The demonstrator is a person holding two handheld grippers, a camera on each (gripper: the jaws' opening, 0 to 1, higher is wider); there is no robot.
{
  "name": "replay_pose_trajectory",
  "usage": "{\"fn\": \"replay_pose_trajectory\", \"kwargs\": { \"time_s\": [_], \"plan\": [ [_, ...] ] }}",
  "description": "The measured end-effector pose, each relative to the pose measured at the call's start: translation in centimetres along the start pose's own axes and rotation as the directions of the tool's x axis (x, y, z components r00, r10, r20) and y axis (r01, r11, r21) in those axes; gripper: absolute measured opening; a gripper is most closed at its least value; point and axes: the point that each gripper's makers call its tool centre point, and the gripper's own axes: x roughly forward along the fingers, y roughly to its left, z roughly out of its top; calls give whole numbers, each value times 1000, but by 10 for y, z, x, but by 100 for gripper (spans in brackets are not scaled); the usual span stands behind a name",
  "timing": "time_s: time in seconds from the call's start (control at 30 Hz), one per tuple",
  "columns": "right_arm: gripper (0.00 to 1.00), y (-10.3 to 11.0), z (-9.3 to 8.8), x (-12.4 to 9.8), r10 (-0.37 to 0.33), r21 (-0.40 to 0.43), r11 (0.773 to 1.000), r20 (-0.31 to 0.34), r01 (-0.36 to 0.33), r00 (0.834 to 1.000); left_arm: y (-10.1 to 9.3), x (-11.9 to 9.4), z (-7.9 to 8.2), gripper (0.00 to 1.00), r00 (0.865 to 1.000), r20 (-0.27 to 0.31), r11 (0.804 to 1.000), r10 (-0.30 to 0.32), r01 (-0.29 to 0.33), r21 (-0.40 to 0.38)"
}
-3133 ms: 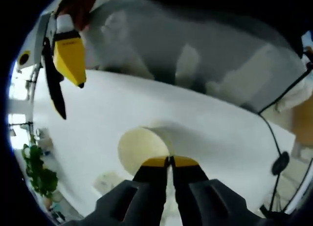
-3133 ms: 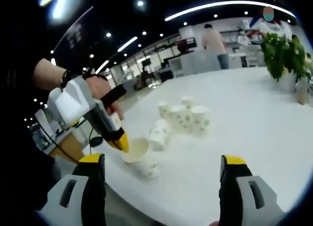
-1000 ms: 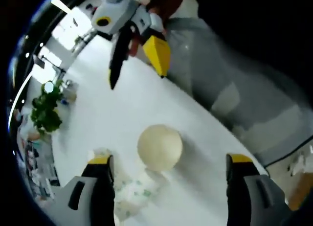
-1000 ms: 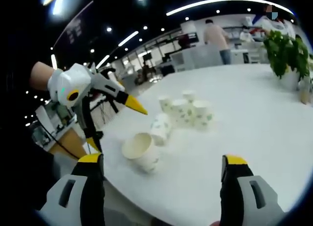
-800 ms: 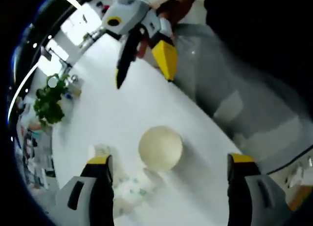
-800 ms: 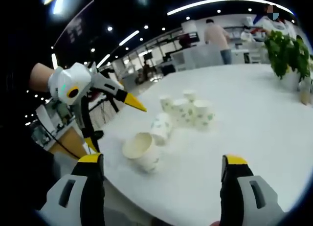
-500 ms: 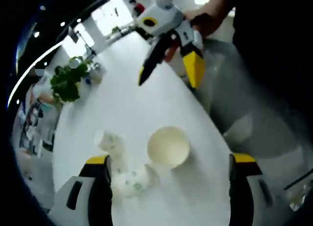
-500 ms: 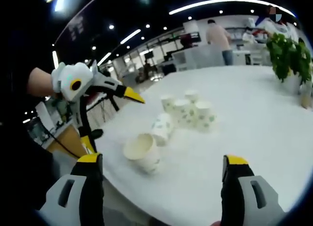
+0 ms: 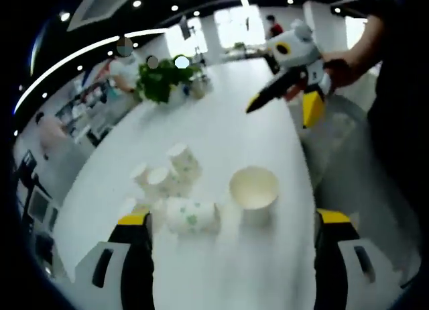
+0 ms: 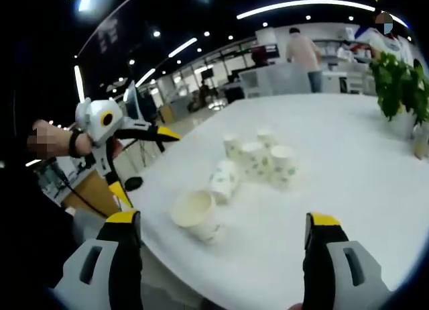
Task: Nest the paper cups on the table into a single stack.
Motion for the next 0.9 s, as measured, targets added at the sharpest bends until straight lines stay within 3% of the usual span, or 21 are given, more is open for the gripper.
{"fn": "replay_pose_trajectory", "kwargs": {
  "time_s": [0.07, 0.23, 0.4, 0.63, 0.83, 0.9],
  "plan": [
    [100, -1, 3, 1, -3, 1, 1000, -3, 3, 1000, 6, -4, -4, 99, 999, 18, 997, 44, -43, -62],
    [98, -3, 20, 6, -7, 8, 1000, 5, 7, 1000, 15, -14, -15, 99, 993, 23, 987, 118, -114, -117],
    [93, 1, 36, 19, 4, 99, 995, 14, -5, 1000, 24, -24, -24, 99, 983, 29, 967, 180, -172, -188],
    [85, 8, 49, 46, 34, 174, 984, -10, -32, 999, 24, -33, -37, 99, 979, 11, 962, 203, -198, -188],
    [85, 15, 47, 79, 80, 182, 981, -109, -59, 991, 19, -36, -46, 99, 976, -1, 956, 216, -212, -201],
    [83, 17, 46, 91, 109, 227, 971, -135, -76, 985, 14, -36, -46, 99, 977, 3, 956, 215, -210, -204]
  ]
}}
